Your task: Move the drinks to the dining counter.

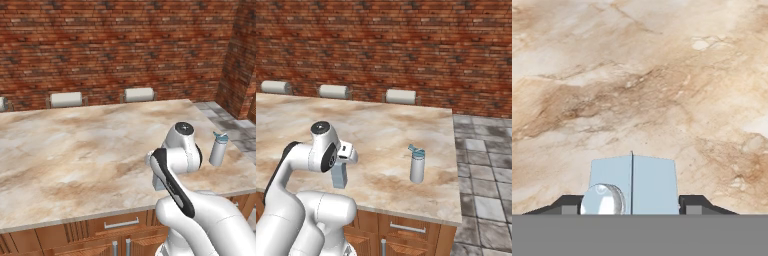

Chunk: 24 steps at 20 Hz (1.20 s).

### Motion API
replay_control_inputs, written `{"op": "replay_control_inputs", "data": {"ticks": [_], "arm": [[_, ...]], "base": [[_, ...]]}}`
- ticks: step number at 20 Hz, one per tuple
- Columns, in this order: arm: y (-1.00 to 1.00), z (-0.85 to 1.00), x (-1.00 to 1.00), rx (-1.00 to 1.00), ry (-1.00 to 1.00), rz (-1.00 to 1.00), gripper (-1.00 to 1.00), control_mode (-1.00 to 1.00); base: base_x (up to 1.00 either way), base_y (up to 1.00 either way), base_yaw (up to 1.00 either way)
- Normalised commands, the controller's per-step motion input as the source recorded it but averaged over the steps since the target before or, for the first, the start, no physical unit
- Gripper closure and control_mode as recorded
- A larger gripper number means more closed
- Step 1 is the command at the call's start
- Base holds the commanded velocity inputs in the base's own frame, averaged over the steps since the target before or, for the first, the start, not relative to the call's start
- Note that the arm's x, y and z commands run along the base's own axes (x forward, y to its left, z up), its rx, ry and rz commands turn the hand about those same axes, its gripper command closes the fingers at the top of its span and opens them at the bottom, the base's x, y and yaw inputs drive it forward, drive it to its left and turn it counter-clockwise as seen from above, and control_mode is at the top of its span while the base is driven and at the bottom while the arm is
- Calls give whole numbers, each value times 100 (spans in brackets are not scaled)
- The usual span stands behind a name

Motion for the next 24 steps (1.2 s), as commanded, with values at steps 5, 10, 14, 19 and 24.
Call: {"op": "replay_control_inputs", "data": {"ticks": [5,10,14,19,24], "arm": [[0,-1,-4,0,-6,0,-100,-100],[0,-1,0,0,-1,0,-100,-100],[0,0,0,0,0,0,-100,-100],[5,24,0,0,-1,0,-100,-100],[13,86,-4,0,0,0,-100,-100]], "base": [[0,0,0],[0,0,0],[0,0,0],[0,0,0],[0,0,0]]}}
